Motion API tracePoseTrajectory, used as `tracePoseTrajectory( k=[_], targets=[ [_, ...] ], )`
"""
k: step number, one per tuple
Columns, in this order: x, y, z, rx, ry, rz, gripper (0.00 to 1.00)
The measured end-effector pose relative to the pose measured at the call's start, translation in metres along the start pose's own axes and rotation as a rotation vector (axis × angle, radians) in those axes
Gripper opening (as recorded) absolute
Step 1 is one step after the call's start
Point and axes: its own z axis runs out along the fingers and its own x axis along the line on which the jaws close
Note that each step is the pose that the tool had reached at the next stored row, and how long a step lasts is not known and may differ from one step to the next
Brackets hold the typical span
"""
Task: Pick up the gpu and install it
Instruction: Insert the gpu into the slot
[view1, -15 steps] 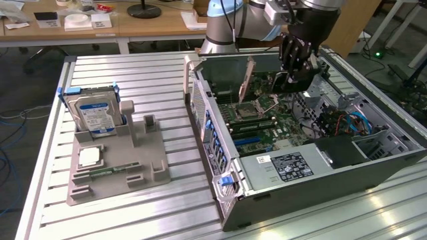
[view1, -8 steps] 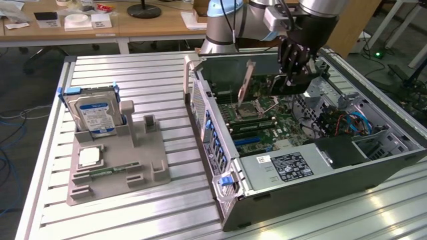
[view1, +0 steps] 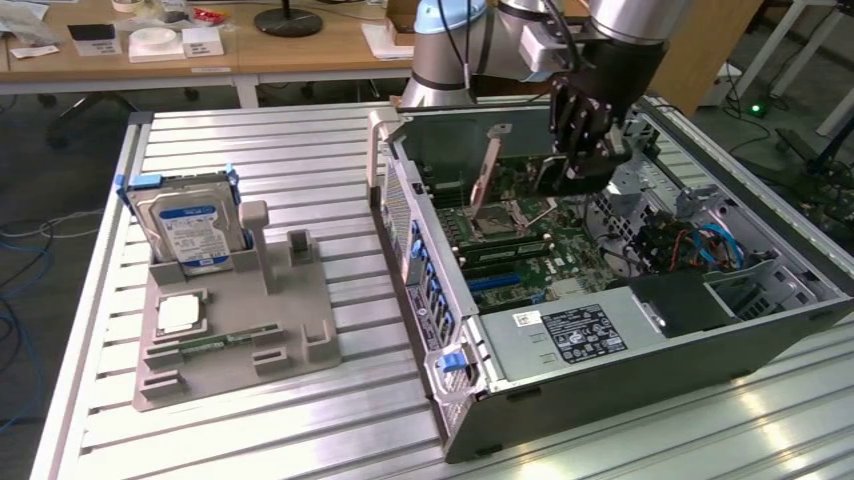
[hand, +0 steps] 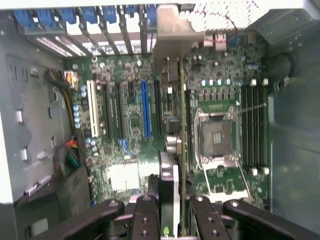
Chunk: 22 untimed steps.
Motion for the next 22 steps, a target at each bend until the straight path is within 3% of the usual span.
tracePoseTrajectory(
  k=[9, 13, 22],
  targets=[
    [0.002, 0.0034, 0.0106, -0.0047, -0.0007, -0.046, 0.28],
    [0.003, 0.0053, 0.0167, -0.0047, 0.0028, -0.048, 0.28],
    [0.011, 0.0093, 0.0247, -0.0052, 0.0028, -0.049, 0.28]
  ],
)
